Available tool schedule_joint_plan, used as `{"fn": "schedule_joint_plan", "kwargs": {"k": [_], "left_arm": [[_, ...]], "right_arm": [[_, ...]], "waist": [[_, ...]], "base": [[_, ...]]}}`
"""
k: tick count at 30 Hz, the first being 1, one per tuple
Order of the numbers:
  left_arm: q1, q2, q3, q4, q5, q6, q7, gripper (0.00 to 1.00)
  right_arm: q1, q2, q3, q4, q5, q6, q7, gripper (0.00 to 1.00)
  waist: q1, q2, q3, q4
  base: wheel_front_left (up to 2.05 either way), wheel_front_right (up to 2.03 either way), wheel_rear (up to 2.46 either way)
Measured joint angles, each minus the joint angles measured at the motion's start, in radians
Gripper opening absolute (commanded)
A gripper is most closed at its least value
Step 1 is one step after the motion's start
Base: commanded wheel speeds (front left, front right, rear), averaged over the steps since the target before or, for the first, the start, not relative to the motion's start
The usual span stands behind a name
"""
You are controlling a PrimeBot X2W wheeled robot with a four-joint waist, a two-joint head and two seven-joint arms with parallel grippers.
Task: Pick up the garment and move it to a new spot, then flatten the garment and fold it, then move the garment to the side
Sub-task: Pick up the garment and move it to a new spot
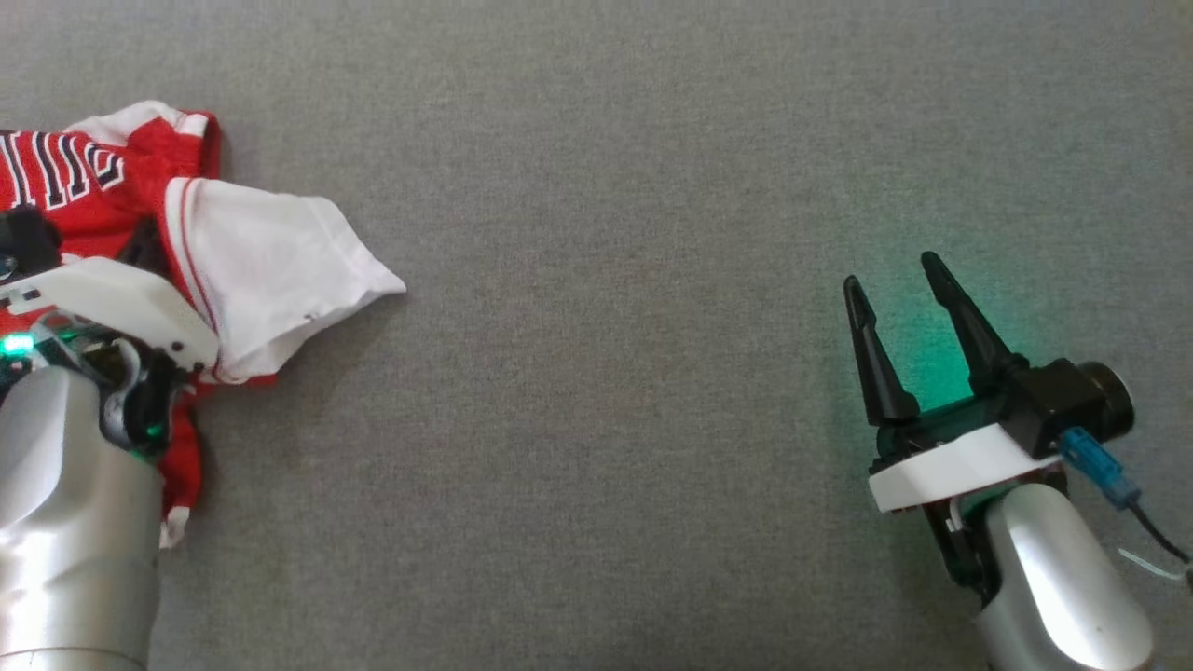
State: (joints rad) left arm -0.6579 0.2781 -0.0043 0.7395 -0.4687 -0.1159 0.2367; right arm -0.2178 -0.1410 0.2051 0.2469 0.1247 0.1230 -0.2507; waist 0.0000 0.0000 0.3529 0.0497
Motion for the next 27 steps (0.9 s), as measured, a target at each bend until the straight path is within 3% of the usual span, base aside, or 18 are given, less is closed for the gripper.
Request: {"fn": "schedule_joint_plan", "kwargs": {"k": [8, 16, 22, 27], "left_arm": [[0.0, 0.077, -0.022, -0.191, -0.029, -0.008, -0.016, 0.0], [0.014, 0.12, -0.039, -0.519, -0.077, -0.009, 0.106, 0.0], [0.042, 0.112, -0.071, -0.724, -0.131, -0.008, 0.189, 0.0], [0.055, 0.06, -0.113, -0.902, -0.209, -0.005, 0.262, 0.0]], "right_arm": [[0.01, 0.036, 0.001, 0.021, 0.015, 0.0, 0.0, 1.0], [0.074, 0.067, 0.01, 0.036, 0.025, 0.0, 0.0, 1.0], [0.086, 0.072, 0.012, 0.036, 0.033, 0.0, 0.0, 1.0], [0.101, 0.078, 0.019, 0.034, 0.034, 0.0, 0.0, 1.0]], "waist": [[0.0, 0.0, -0.093, -0.001], [-0.0002, 0.0, -0.2, -0.018], [-0.0002, 0.0, -0.241, -0.057], [-0.0001, 0.0, -0.261, -0.118]], "base": [[0.0, 0.0, 0.0], [0.0, 0.0, 0.0], [0.0, 0.0, 0.0], [0.0, 0.0, 0.0]]}}
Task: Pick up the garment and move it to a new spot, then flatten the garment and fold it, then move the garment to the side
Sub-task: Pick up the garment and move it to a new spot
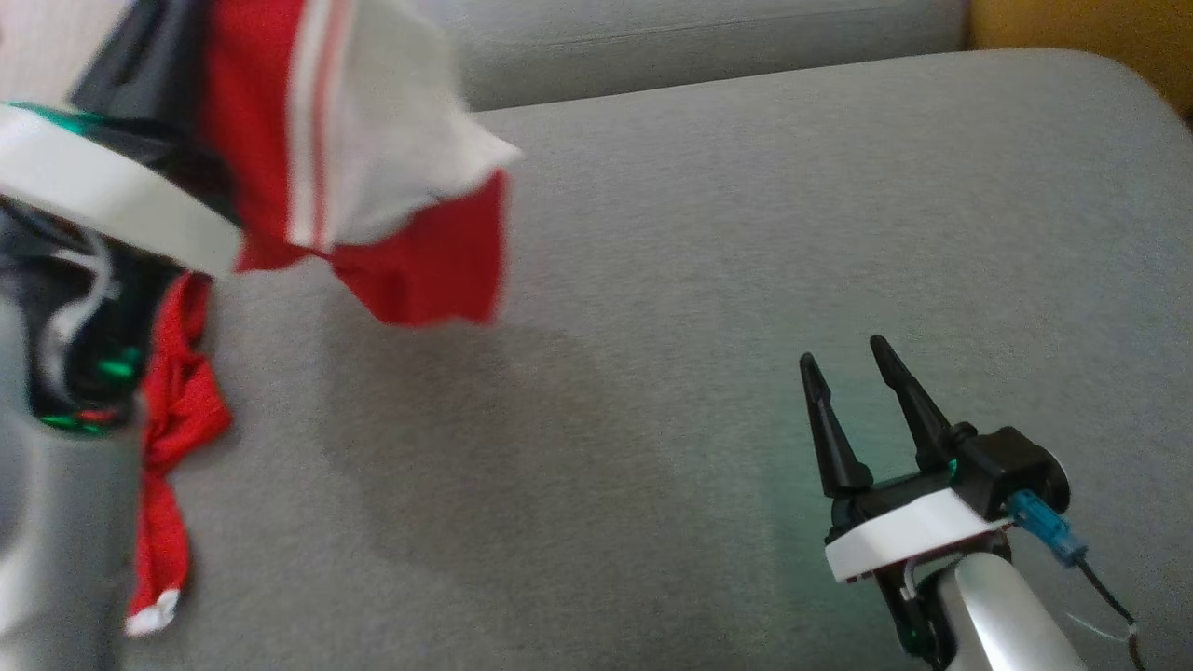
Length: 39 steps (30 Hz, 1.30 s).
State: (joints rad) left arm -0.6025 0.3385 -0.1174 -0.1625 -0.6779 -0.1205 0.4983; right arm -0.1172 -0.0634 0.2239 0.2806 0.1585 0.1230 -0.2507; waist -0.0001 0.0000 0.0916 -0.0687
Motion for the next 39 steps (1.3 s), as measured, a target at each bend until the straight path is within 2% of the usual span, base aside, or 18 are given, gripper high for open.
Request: {"fn": "schedule_joint_plan", "kwargs": {"k": [6, 11, 15, 19, 22, 25, 26, 27, 28, 29, 33, 36, 39], "left_arm": [[0.064, -0.083, -0.114, -0.131, -0.069, 0.023, 0.069, 0.0], [0.105, -0.122, -0.206, -0.109, -0.06, 0.03, 0.091, 0.0], [0.112, -0.14, -0.255, 0.014, -0.02, 0.037, 0.082, 0.0], [0.101, -0.138, -0.278, 0.23, 0.084, 0.036, -0.002, 0.0], [0.058, -0.137, -0.305, 0.424, 0.181, 0.037, -0.109, 0.0], [0.016, -0.156, -0.302, 0.597, 0.207, 0.036, -0.239, 0.0], [0.014, -0.161, -0.299, 0.645, 0.215, 0.044, -0.294, 0.17], [0.014, -0.165, -0.297, 0.689, 0.226, 0.052, -0.341, 0.39], [0.016, -0.169, -0.295, 0.733, 0.232, 0.056, -0.379, 0.75], [0.017, -0.17, -0.294, 0.771, 0.235, 0.06, -0.415, 1.0], [0.037, -0.183, -0.273, 0.83, 0.248, 0.078, -0.559, 1.0], [0.039, -0.208, -0.267, 0.81, 0.248, 0.087, -0.663, 1.0], [0.055, -0.225, -0.264, 0.755, 0.248, 0.102, -0.718, 1.0]], "right_arm": [[-0.002, 0.003, 0.022, -0.043, 0.0, 0.0, 0.0, 1.0], [-0.008, 0.004, 0.049, -0.093, 0.029, 0.0, 0.0, 1.0], [-0.021, 0.004, 0.074, -0.142, 0.054, 0.0, 0.0, 1.0], [-0.02, 0.004, 0.079, -0.175, 0.079, 0.0, 0.0, 1.0], [-0.014, 0.004, 0.062, -0.196, 0.081, 0.0, 0.0, 1.0], [-0.014, 0.005, 0.055, -0.206, 0.089, 0.0, 0.0, 1.0], [-0.014, 0.008, 0.055, -0.209, 0.09, 0.0, 0.0, 1.0], [-0.014, 0.009, 0.053, -0.211, 0.09, 0.0, 0.0, 1.0], [-0.014, 0.009, 0.052, -0.212, 0.09, 0.0, 0.0, 1.0], [-0.014, 0.009, 0.051, -0.212, 0.09, 0.0, 0.0, 1.0], [-0.013, 0.01, 0.064, -0.204, 0.082, 0.0, 0.0, 1.0], [-0.014, 0.01, 0.032, -0.203, 0.056, 0.0, 0.0, 1.0], [-0.014, 0.01, 0.001, -0.203, 0.025, 0.0, 0.0, 1.0]], "waist": [[0.0, 0.0, -0.007, -0.105], [0.0, 0.0, -0.001, -0.217], [0.0001, 0.0, 0.013, -0.316], [0.0001, 0.0, 0.033, -0.412], [0.0, 0.0, 0.058, -0.461], [0.0005, 0.0, 0.091, -0.482], [0.0005, 0.0, 0.098, -0.487], [0.0004, 0.0, 0.103, -0.49], [0.0003, 0.0, 0.107, -0.493], [0.0005, 0.0, 0.107, -0.493], [0.0001, 0.0, 0.09, -0.482], [0.0001, 0.0, 0.079, -0.449], [0.0001, 0.0, 0.068, -0.398]], "base": [[0.0, 0.0, 0.0], [0.0, 0.0, 0.0], [0.0, 0.0, 0.0], [0.0, 0.0, 0.0], [0.0, 0.0, 0.0], [0.0, 0.0, 0.0], [0.0, 0.0, 0.0], [0.0, 0.0, 0.0], [0.0, 0.0, 0.0], [0.0, 0.0, 0.0], [0.0, 0.0, 0.0], [0.0, 0.0, 0.0], [0.0, 0.0, 0.0]]}}
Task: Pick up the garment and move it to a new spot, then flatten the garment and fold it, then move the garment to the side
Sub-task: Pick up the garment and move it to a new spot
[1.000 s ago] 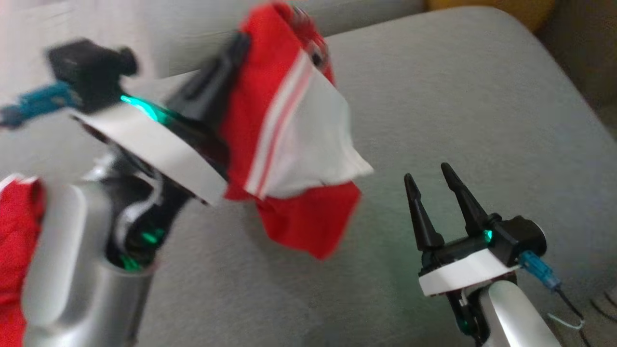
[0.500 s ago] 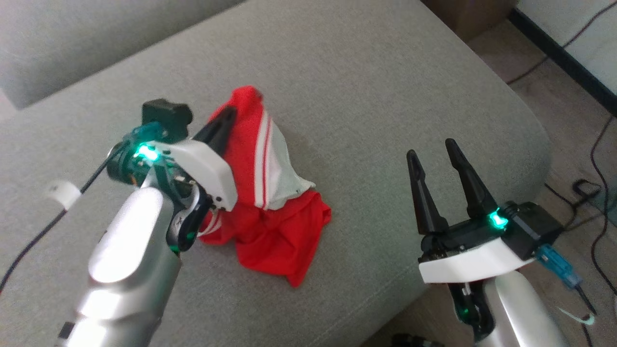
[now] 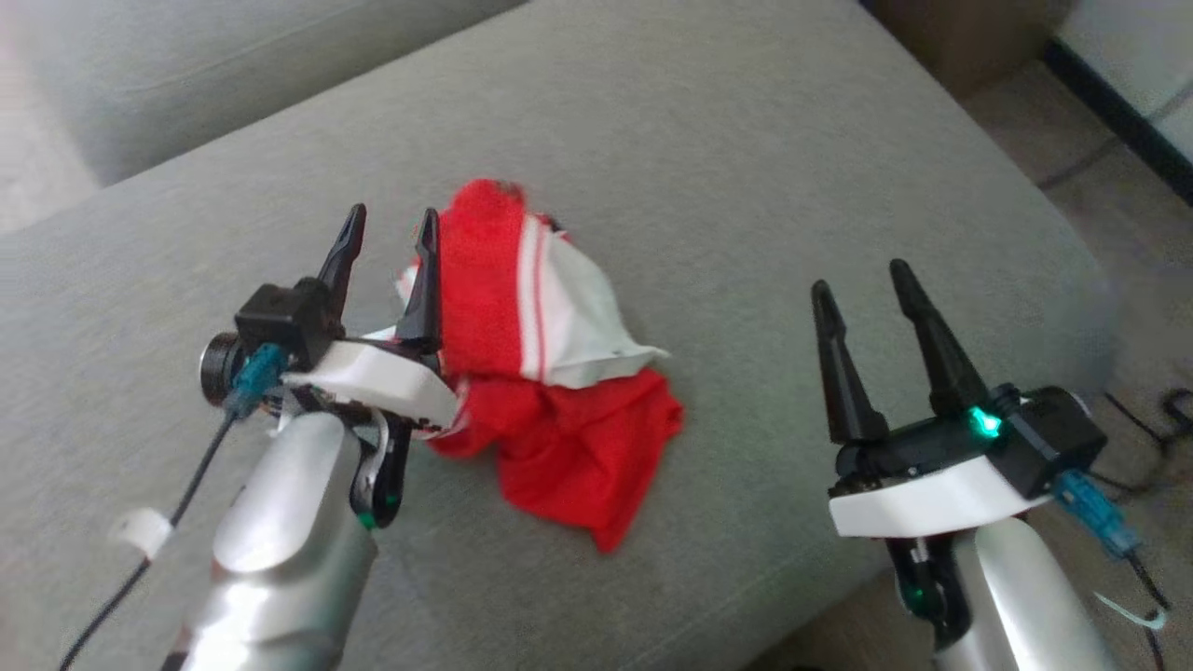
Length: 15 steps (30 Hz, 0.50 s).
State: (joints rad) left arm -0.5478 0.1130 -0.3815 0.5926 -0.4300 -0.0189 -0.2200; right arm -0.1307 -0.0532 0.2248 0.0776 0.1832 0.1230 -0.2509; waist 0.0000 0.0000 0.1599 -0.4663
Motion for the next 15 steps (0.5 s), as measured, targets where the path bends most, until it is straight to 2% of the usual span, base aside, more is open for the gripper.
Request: {"fn": "schedule_joint_plan", "kwargs": {"k": [8, 15], "left_arm": [[0.222, -0.001, 0.038, -0.174, 0.009, 0.045, -0.029, 1.0], [0.416, -0.004, 0.121, -0.276, 0.026, 0.078, -0.032, 1.0]], "right_arm": [[0.021, 0.0, -0.065, 0.012, -0.073, 0.0, 0.0, 1.0], [0.072, -0.009, -0.135, 0.059, -0.088, 0.0, 0.0, 1.0]], "waist": [[-0.0001, 0.0, -0.049, 0.16], [-0.0001, 0.0, -0.097, 0.3]], "base": [[0.0, 0.0, 0.0], [0.0, 0.0, 0.0]]}}
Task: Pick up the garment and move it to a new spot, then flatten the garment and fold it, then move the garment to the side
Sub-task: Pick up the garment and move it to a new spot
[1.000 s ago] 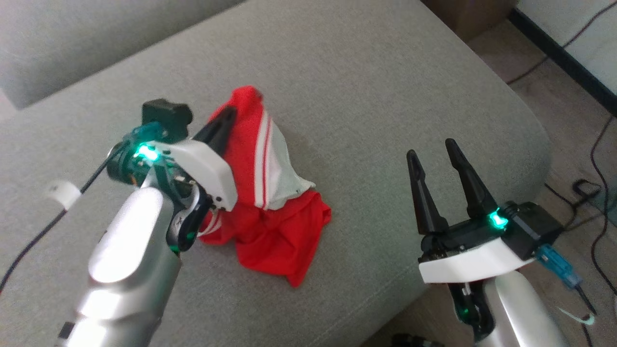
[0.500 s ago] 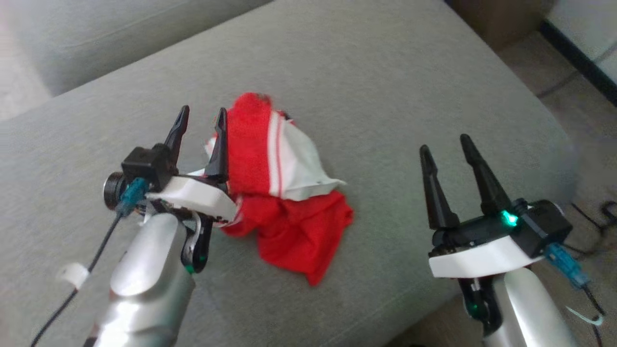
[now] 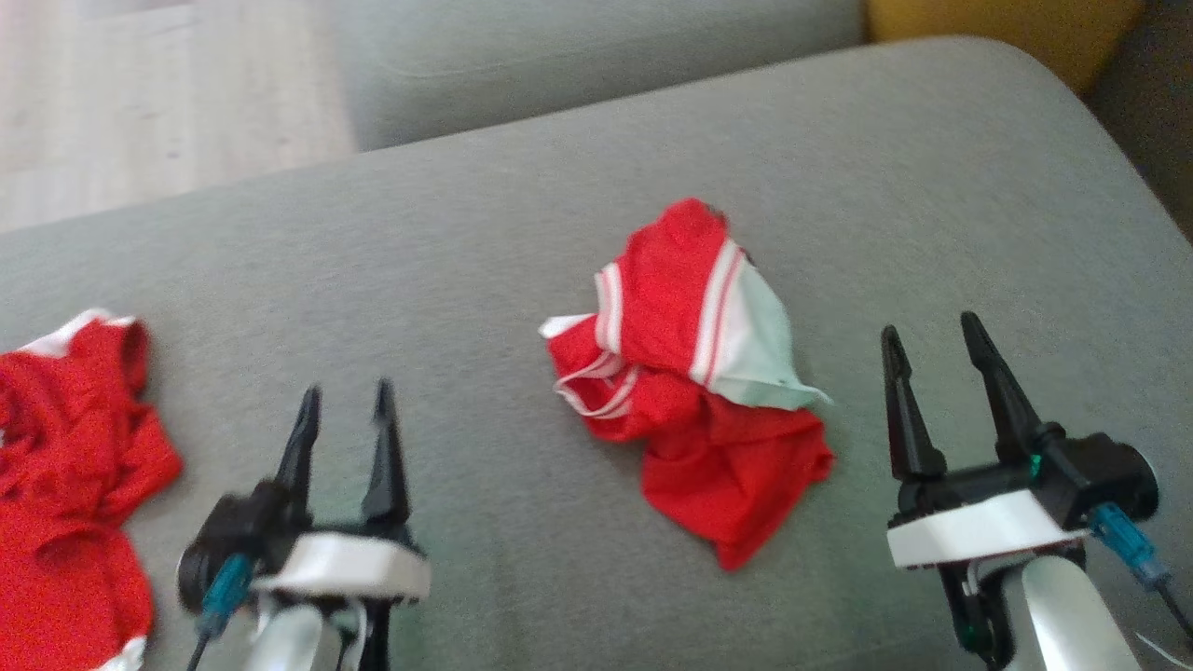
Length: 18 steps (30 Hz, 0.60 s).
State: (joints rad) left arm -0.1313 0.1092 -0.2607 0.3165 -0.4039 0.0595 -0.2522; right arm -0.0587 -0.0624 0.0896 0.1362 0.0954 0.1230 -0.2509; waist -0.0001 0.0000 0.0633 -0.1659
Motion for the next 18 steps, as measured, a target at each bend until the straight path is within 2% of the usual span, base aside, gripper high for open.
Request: {"fn": "schedule_joint_plan", "kwargs": {"k": [5, 10, 18], "left_arm": [[0.103, 0.001, 0.052, -0.001, 0.036, 0.002, 0.0, 1.0], [0.161, -0.001, 0.112, -0.012, 0.058, 0.0, 0.0, 1.0], [0.247, -0.018, 0.193, -0.05, 0.118, -0.067, 0.0, 1.0]], "right_arm": [[0.024, 0.001, -0.012, 0.061, 0.01, 0.0, 0.0, 1.0], [0.045, 0.002, -0.006, 0.105, 0.01, 0.0, 0.0, 1.0], [0.056, 0.009, -0.005, 0.143, 0.01, 0.0, 0.0, 1.0]], "waist": [[0.0, 0.0, -0.03, 0.077], [0.0, 0.0, -0.052, 0.11], [0.0, 0.0, -0.074, 0.123]], "base": [[0.0, 0.0, 0.0], [0.0, 0.0, 0.0], [0.0, 0.0, 0.0]]}}
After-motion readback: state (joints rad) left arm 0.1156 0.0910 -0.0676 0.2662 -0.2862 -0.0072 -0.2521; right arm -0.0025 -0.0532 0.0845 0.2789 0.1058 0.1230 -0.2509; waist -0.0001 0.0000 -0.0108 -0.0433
